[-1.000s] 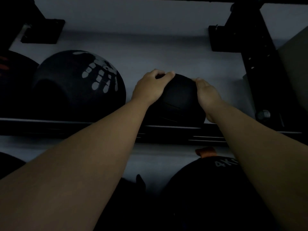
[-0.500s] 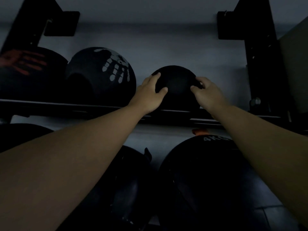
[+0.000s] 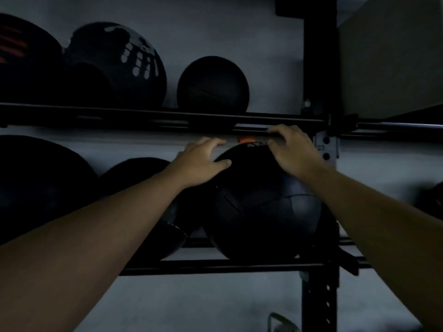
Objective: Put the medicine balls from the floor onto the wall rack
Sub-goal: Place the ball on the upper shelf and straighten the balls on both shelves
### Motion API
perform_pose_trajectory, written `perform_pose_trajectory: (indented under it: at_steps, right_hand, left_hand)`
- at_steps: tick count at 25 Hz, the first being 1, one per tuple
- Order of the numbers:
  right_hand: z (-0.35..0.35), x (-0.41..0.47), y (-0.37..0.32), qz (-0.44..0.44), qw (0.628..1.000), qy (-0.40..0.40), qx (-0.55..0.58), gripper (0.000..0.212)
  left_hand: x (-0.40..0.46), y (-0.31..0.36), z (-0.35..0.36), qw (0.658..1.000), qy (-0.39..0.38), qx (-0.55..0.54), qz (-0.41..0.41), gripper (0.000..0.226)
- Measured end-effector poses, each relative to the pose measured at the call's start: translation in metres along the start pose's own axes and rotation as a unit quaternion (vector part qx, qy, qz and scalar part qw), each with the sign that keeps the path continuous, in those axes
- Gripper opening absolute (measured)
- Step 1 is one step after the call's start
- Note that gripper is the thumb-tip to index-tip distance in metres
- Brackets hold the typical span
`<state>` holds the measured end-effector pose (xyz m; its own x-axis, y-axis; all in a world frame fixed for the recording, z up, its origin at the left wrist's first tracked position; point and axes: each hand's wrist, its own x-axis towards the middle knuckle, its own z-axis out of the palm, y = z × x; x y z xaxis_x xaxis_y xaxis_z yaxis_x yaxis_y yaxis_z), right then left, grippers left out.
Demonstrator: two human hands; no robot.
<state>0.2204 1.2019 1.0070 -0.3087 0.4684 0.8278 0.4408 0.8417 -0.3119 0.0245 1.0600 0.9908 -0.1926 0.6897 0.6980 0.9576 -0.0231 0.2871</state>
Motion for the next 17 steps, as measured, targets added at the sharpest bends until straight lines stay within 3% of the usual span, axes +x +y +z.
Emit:
perform_pose_trajectory:
  at_steps: [4, 8, 10, 12, 17]
  right_hand:
    - [-0.005, -0.033, 0.031, 0.047, 0.997, -0.046, -0.027, 0.05]
    - [0.011, -0.044, 0.07, 0.099, 0.991, -0.085, -0.028, 0.072]
    - [0.014, -0.051, 0.094, 0.109, 0.987, -0.097, 0.061, 0.086]
    - [0.02, -0.065, 0.121, 0.063, 0.984, -0.091, 0.14, 0.095]
    - [0.048, -0.063, 0.147, 0.032, 0.979, -0.041, 0.199, 0.095]
  left_hand:
    - [-0.021, 0.001, 0.026, 0.998, -0.047, -0.025, -0.046, 0.082]
    - [-0.02, 0.006, 0.065, 0.983, -0.086, -0.116, -0.113, 0.116]
    - [-0.021, 0.001, 0.089, 0.978, -0.047, -0.161, -0.124, 0.132]
    - [-0.025, -0.007, 0.113, 0.97, 0.028, -0.201, -0.135, 0.14]
    - [-0.019, -0.017, 0.145, 0.946, 0.171, -0.235, -0.144, 0.125]
